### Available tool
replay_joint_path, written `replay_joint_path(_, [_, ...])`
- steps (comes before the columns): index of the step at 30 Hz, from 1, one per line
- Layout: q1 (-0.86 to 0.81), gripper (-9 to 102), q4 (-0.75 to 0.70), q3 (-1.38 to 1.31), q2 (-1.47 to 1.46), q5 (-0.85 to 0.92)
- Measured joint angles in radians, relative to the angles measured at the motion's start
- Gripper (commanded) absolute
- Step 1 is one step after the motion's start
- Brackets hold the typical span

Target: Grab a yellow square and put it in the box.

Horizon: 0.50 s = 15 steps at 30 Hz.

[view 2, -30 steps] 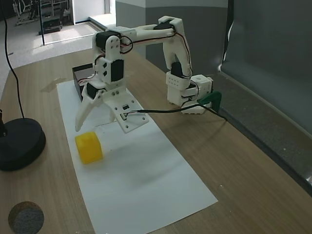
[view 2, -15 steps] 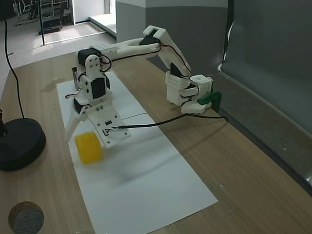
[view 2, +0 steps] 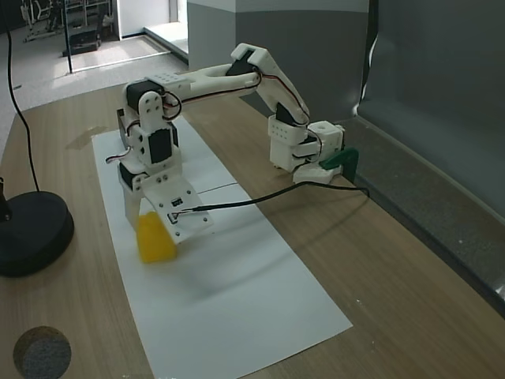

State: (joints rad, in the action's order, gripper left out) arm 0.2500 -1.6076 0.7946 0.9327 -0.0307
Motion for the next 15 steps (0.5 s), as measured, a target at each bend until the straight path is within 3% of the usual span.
replay_joint_path(10, [-0.002, 5, -0.008, -0.023, -0.002, 0.0])
replay_joint_path(15, [-0.087, 5, -0.081, -0.161, 0.014, 0.002])
